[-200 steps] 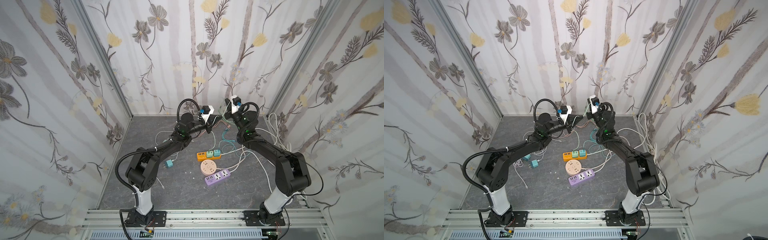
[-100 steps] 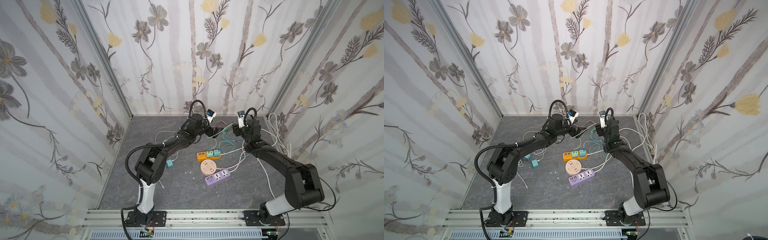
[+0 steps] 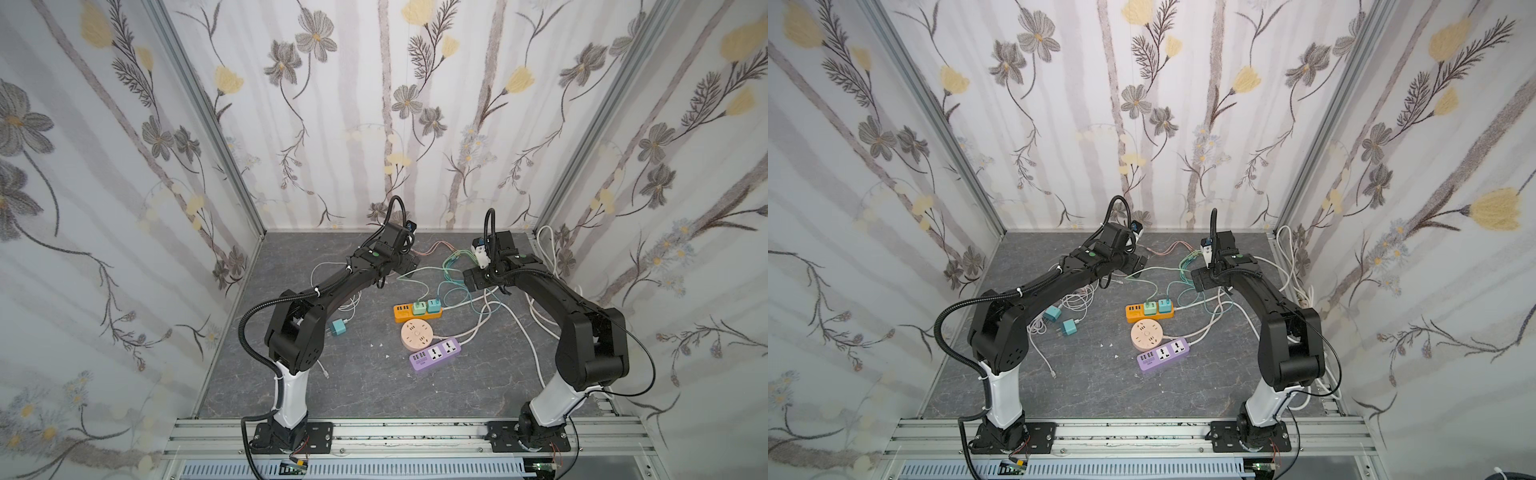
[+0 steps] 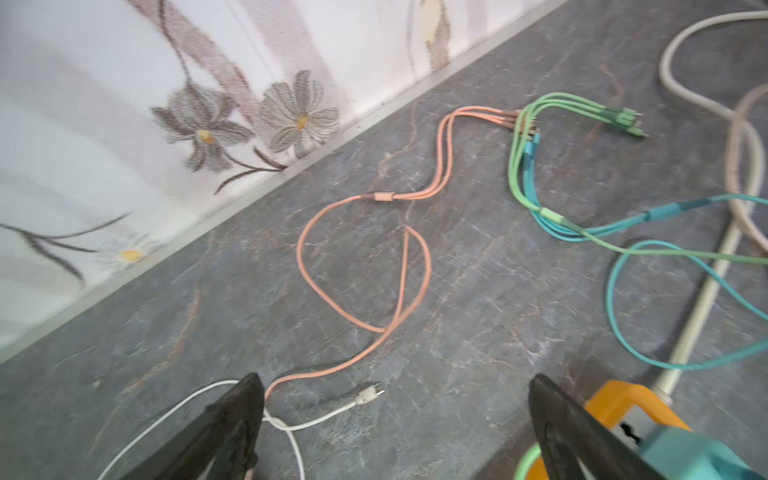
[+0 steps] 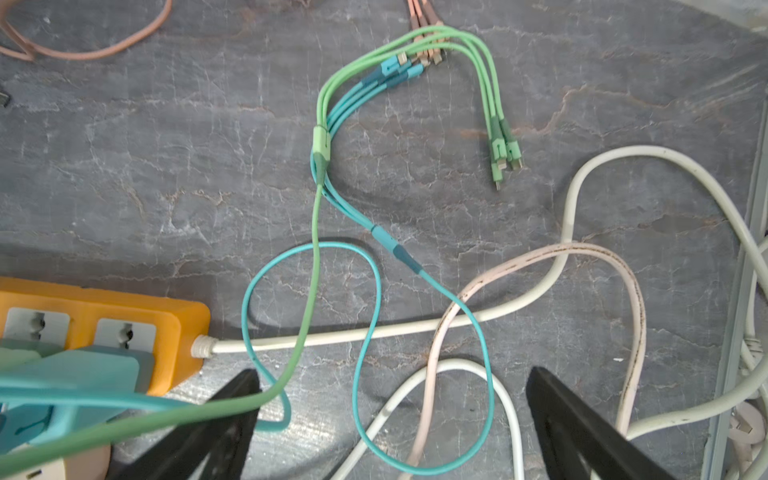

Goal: Insert the plug

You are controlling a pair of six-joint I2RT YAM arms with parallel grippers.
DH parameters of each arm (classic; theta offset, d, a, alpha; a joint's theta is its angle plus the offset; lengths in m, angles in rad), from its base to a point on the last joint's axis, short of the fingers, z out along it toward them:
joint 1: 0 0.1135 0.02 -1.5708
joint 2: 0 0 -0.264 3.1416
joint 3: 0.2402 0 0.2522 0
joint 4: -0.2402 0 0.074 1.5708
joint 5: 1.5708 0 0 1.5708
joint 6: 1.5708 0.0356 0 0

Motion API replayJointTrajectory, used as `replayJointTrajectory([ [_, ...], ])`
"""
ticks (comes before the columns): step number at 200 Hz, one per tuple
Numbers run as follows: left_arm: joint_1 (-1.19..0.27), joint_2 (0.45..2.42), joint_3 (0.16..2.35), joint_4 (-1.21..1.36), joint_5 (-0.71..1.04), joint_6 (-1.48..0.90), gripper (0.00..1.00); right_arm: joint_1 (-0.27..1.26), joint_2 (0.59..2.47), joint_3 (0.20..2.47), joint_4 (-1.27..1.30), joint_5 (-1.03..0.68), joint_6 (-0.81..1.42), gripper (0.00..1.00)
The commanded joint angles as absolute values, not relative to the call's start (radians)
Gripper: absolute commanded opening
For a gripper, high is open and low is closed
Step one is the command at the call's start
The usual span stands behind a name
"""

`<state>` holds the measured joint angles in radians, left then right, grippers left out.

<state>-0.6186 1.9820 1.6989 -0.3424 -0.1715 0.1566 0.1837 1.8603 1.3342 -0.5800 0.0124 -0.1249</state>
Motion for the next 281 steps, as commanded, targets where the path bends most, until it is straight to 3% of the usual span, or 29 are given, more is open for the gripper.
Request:
replayJointTrajectory([
  [1, -0.624, 2.050, 1.793, -0.463, -0.487, 0.169, 1.00, 0.176, 1.867, 1.360, -0.647, -0.056, -0.134, 0.99],
  [18, -0.623, 2.103, 1.875, -0.519, -0.614, 0.155, 1.00, 0.171, 1.875, 1.375, -0.648, -0.060, -0.125, 0.99],
  [53, -0.593, 2.065, 1.865, -0.525, -0.638, -0.006, 1.00, 0.083, 1.932, 1.427, -0.631, -0.136, 0.064, 0.99],
  [81, -0.599, 1.931, 1.706, -0.487, -0.446, 0.004, 1.00, 0.005, 2.011, 1.524, -0.719, -0.357, 0.096, 0.99],
  [101, -0.615, 1.822, 1.513, -0.416, -0.344, 0.062, 1.00, -0.004, 2.003, 1.523, -0.730, -0.375, 0.092, 0.99],
  [130, -0.617, 1.704, 1.263, -0.340, -0.186, 0.100, 1.00, -0.003, 1.862, 1.387, -0.607, -0.368, 0.133, 1.00],
  [154, -0.617, 1.667, 1.181, -0.334, -0.091, 0.061, 1.00, 0.000, 1.678, 1.205, -0.434, -0.298, 0.255, 0.99],
  [197, -0.608, 1.675, 1.150, -0.291, 0.095, -0.340, 1.00, 0.071, 1.349, 0.816, -0.119, -0.362, 0.572, 0.97],
  [224, -0.611, 1.686, 1.065, -0.154, 0.170, -0.590, 0.88, 0.230, 1.263, 0.673, -0.012, -0.322, 0.628, 0.94],
  [241, -0.615, 1.690, 0.998, -0.050, 0.193, -0.696, 0.77, 0.315, 1.299, 0.623, 0.073, -0.348, 0.621, 0.86],
  [267, -0.614, 1.709, 0.959, 0.005, 0.201, -0.772, 0.61, 0.426, 1.434, 0.628, 0.098, -0.299, 0.582, 0.54],
  [281, -0.615, 1.727, 0.963, 0.010, 0.240, -0.783, 0.57, 0.469, 1.509, 0.640, 0.116, -0.258, 0.567, 0.43],
])
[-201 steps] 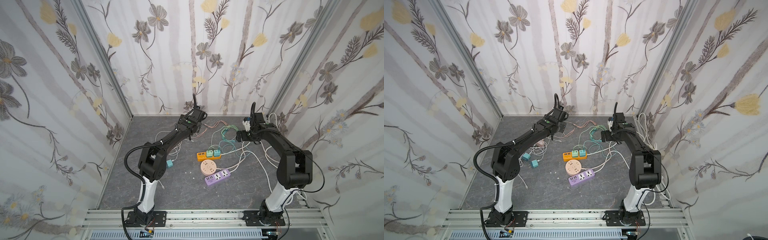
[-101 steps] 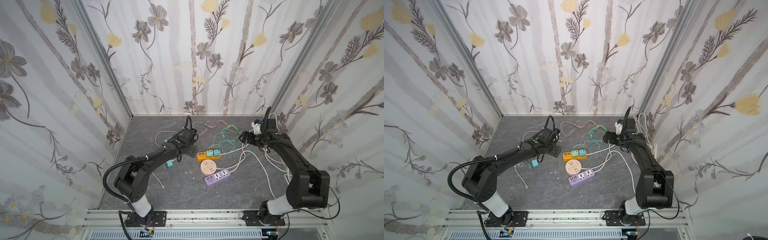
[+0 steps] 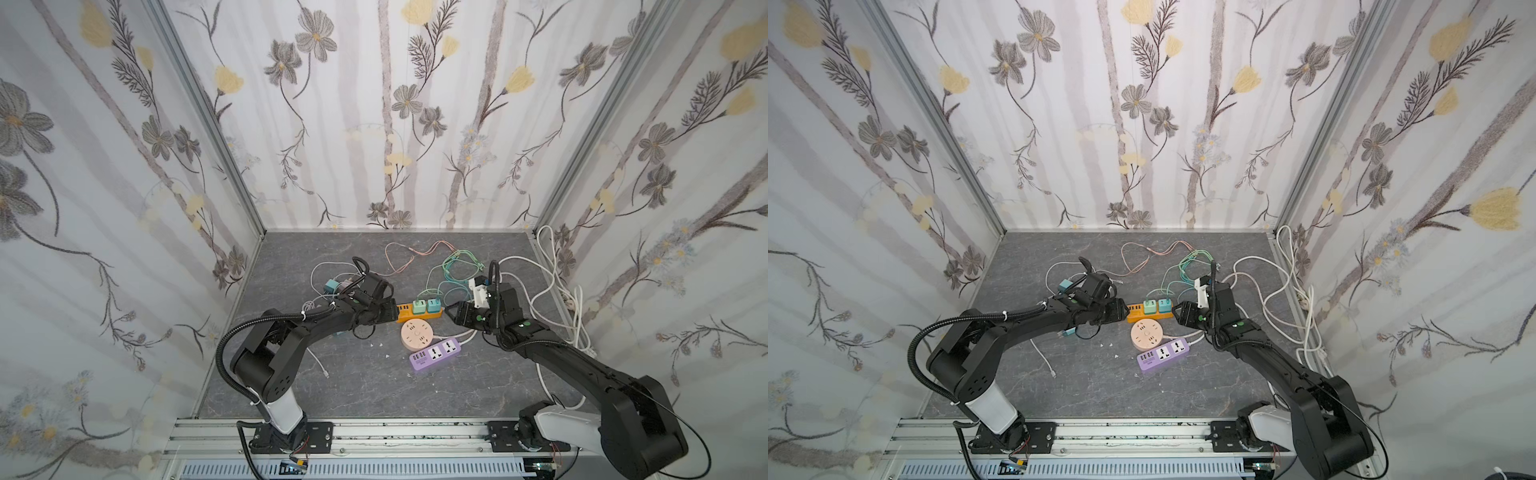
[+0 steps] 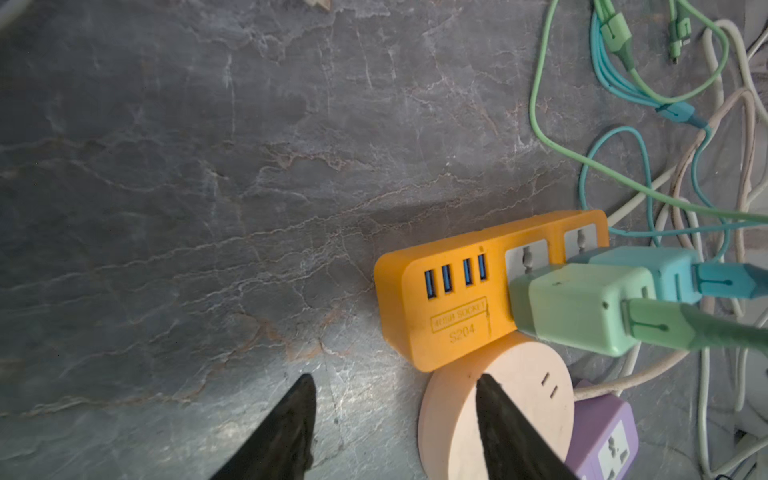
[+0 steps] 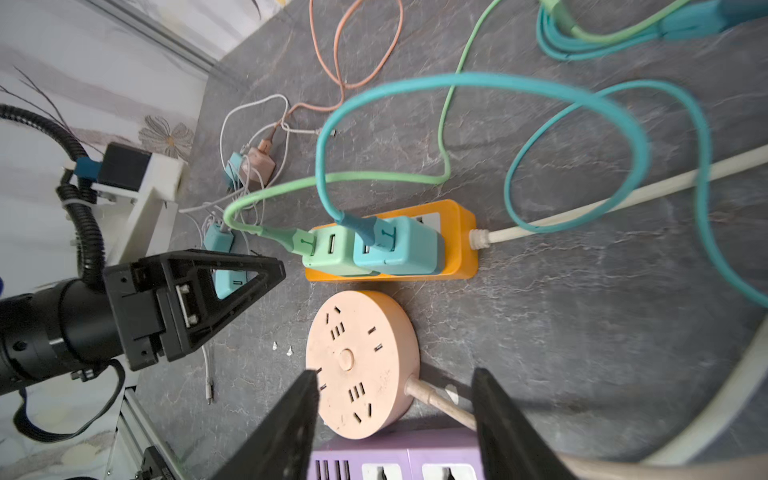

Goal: Insert the plug

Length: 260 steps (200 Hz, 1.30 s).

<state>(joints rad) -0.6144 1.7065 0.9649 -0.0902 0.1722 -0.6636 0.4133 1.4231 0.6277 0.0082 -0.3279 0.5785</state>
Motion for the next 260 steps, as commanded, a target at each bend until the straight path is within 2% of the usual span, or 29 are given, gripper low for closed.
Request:
replayJointTrajectory([
  [1, -0.615, 1.730, 0.963, 0.010, 0.241, -0.784, 0.57, 0.471, 1.514, 0.641, 0.117, -0.256, 0.566, 0.42],
  [28, -0.617, 1.766, 0.968, 0.014, 0.236, -0.796, 0.55, 0.481, 1.661, 0.682, 0.161, -0.216, 0.581, 0.24],
  [53, -0.617, 1.822, 0.992, 0.021, 0.232, -0.798, 0.51, 0.481, 1.757, 0.701, 0.225, -0.181, 0.619, 0.13],
  [71, -0.615, 1.865, 1.029, 0.015, 0.233, -0.788, 0.49, 0.479, 1.825, 0.729, 0.238, -0.172, 0.632, 0.10],
  [138, -0.573, 2.032, 1.239, -0.072, 0.222, -0.668, 0.39, 0.426, 1.964, 0.795, 0.378, -0.151, 0.751, 0.11],
  [188, -0.535, 2.181, 1.496, -0.182, 0.261, -0.588, 0.39, 0.353, 2.043, 0.882, 0.379, -0.191, 0.882, 0.19],
  [222, -0.532, 2.293, 1.661, -0.253, 0.304, -0.557, 0.39, 0.347, 2.060, 0.928, 0.340, -0.202, 0.878, 0.24],
  [260, -0.521, 2.316, 1.761, -0.307, 0.276, -0.516, 0.41, 0.353, 2.017, 0.896, 0.312, -0.215, 0.856, 0.32],
])
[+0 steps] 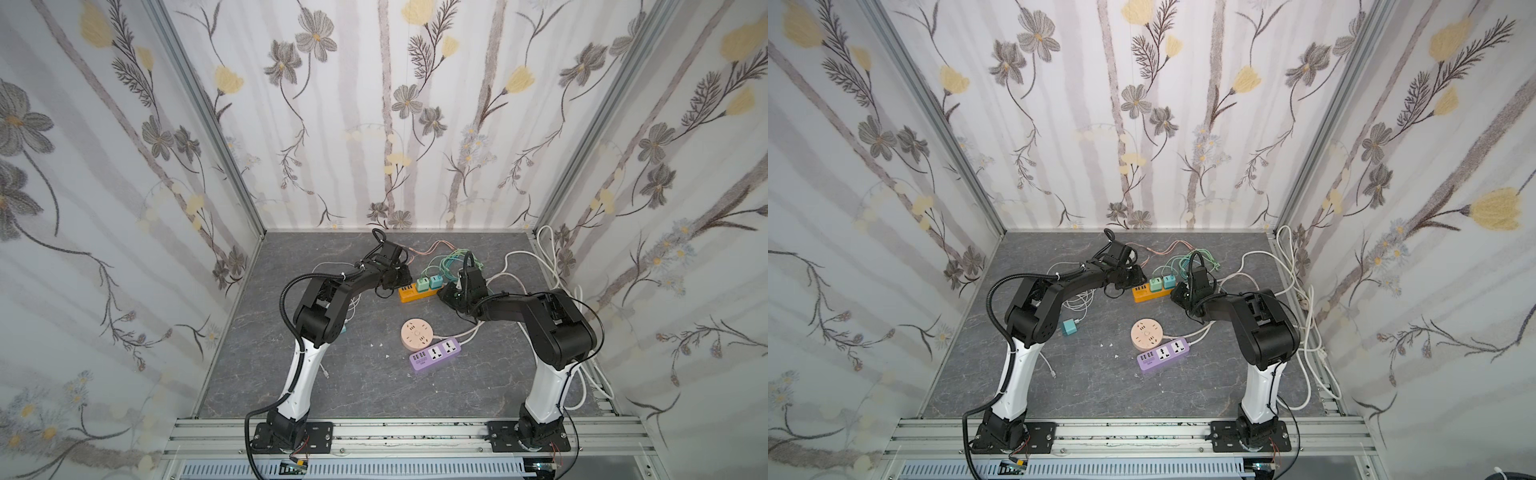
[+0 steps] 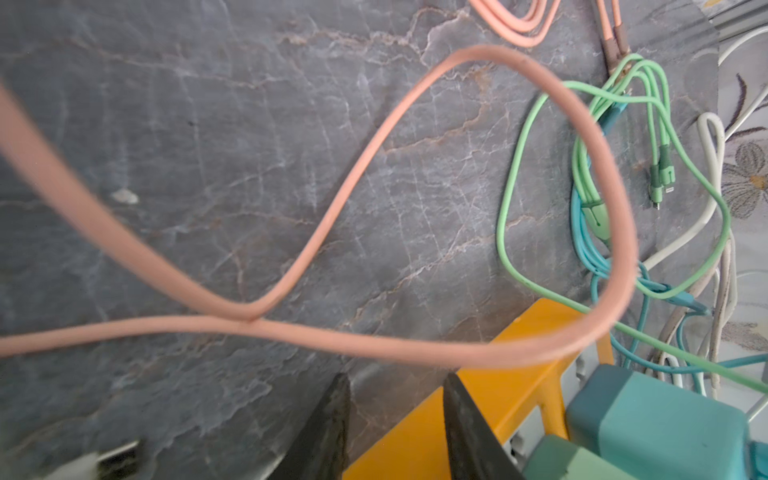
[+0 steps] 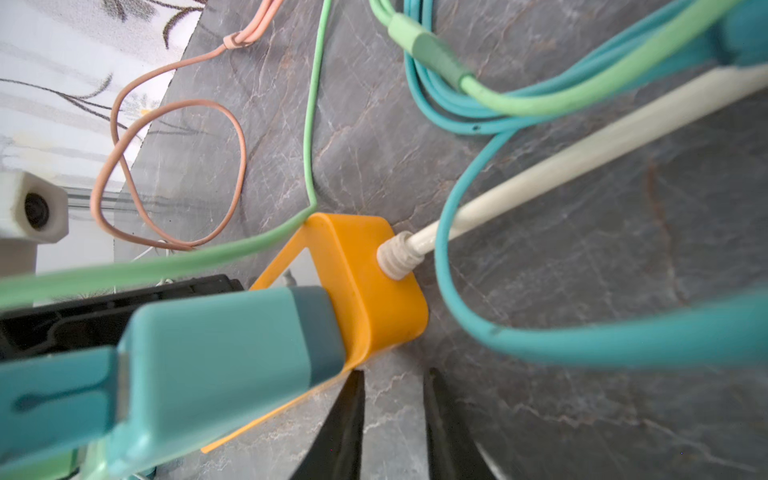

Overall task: Insert the plug
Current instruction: 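Move the left gripper over the pink charger while the right gripper withdraws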

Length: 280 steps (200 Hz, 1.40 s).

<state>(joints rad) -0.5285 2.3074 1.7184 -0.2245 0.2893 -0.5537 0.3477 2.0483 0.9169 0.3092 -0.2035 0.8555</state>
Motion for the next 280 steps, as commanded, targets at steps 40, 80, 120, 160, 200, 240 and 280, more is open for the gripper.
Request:
replayJointTrajectory([
  [40, -0.511, 2.201, 1.692, -0.350, 0.171, -0.468, 0.61, 0.415, 1.927, 0.816, 0.238, -0.257, 0.800, 0.41],
  [80, -0.519, 1.981, 1.463, -0.333, 0.038, -0.506, 0.83, 0.442, 1.848, 0.733, 0.168, -0.276, 0.802, 0.48],
  [120, -0.550, 1.795, 1.204, -0.309, -0.062, -0.572, 0.97, 0.454, 1.790, 0.749, 0.054, -0.353, 0.740, 0.55],
  [160, -0.549, 1.683, 1.118, -0.369, -0.158, -0.539, 1.00, 0.472, 1.798, 0.802, -0.071, -0.461, 0.680, 0.61],
  [200, -0.540, 1.742, 1.175, -0.409, -0.048, -0.445, 1.00, 0.495, 1.821, 0.830, -0.093, -0.506, 0.668, 0.64],
  [240, -0.528, 1.897, 1.257, -0.360, 0.022, -0.460, 1.00, 0.538, 1.843, 0.873, -0.094, -0.576, 0.646, 0.65],
  [280, -0.511, 1.960, 1.281, -0.327, -0.042, -0.477, 1.00, 0.552, 1.806, 0.864, -0.076, -0.578, 0.630, 0.68],
])
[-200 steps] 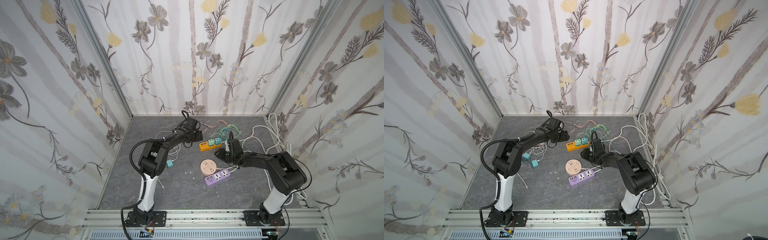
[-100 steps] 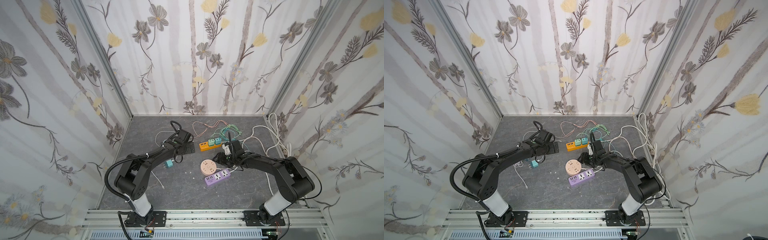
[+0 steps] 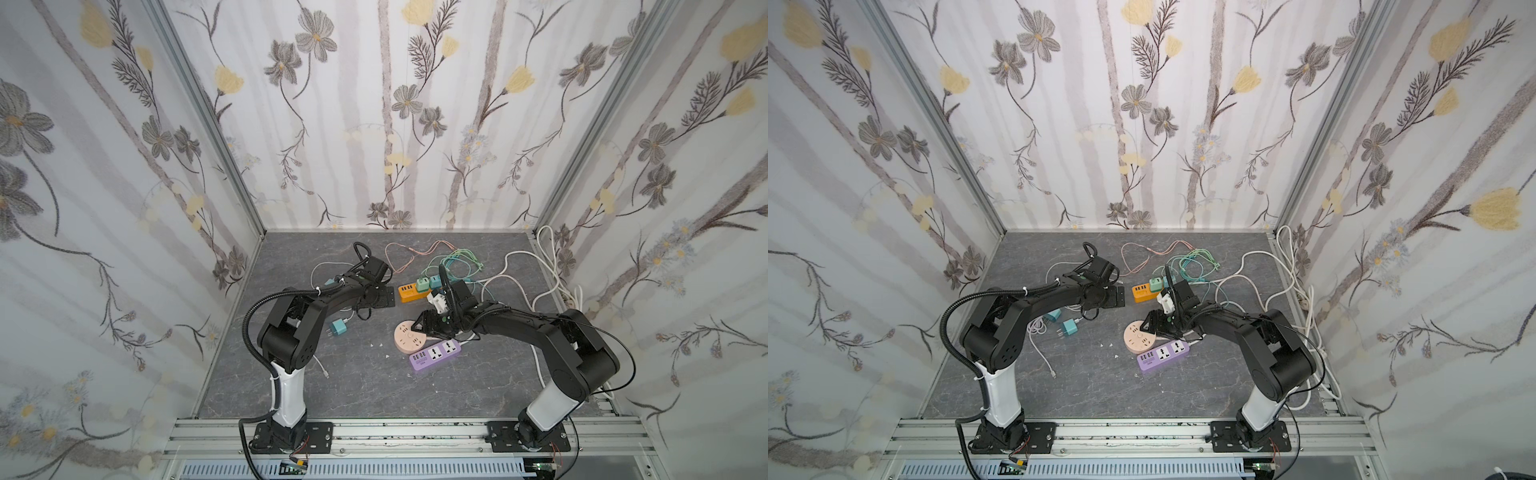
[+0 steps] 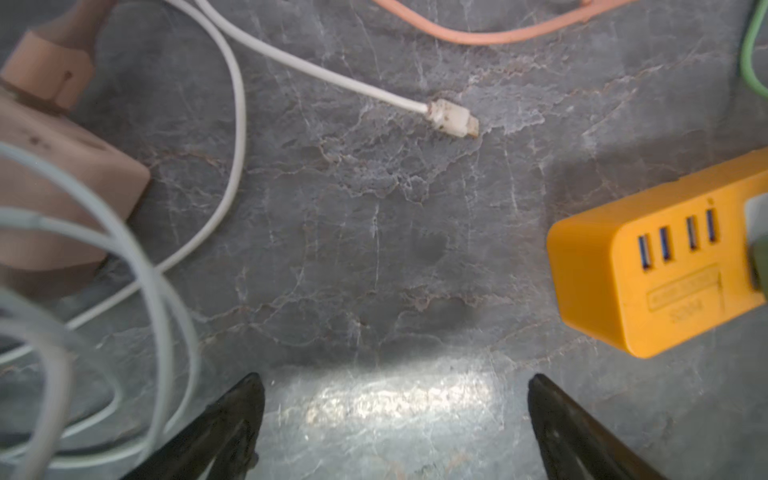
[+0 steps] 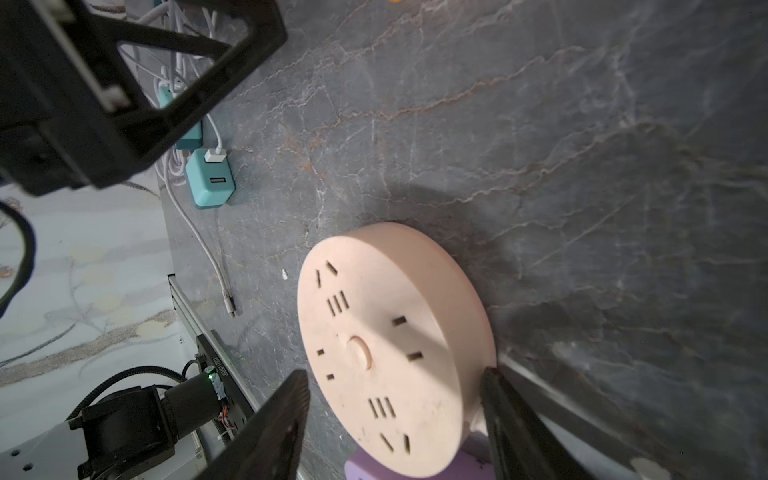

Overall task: Insert the plug
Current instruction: 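Move the left gripper over the pink charger while the right gripper withdraws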

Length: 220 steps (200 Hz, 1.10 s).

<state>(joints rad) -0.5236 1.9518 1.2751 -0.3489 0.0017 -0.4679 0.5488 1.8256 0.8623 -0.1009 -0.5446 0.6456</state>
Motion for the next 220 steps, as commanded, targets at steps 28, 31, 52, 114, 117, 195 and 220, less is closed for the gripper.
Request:
replayJointTrajectory([
  [28, -0.458, 1.894, 1.204, -0.335, -0.094, -0.463, 1.00, 0.560, 1.818, 0.870, -0.095, -0.589, 0.637, 0.71],
  [31, -0.448, 1.885, 1.192, -0.340, -0.097, -0.461, 1.00, 0.562, 1.822, 0.871, -0.098, -0.591, 0.639, 0.71],
  [52, -0.395, 1.804, 1.101, -0.352, -0.119, -0.449, 1.00, 0.571, 1.839, 0.881, -0.136, -0.599, 0.651, 0.71],
  [114, -0.277, 1.586, 0.936, -0.367, -0.114, -0.379, 1.00, 0.592, 1.806, 0.922, -0.199, -0.612, 0.650, 0.74],
  [117, -0.280, 1.580, 0.940, -0.371, -0.096, -0.366, 1.00, 0.592, 1.799, 0.921, -0.202, -0.600, 0.650, 0.74],
  [195, -0.349, 1.796, 1.367, -0.642, -0.099, -0.091, 0.90, 0.592, 1.496, 0.830, -0.176, -0.157, 0.655, 0.99],
  [220, -0.329, 1.959, 1.551, -0.752, -0.038, -0.025, 0.80, 0.591, 1.423, 0.816, -0.204, -0.068, 0.643, 0.99],
])
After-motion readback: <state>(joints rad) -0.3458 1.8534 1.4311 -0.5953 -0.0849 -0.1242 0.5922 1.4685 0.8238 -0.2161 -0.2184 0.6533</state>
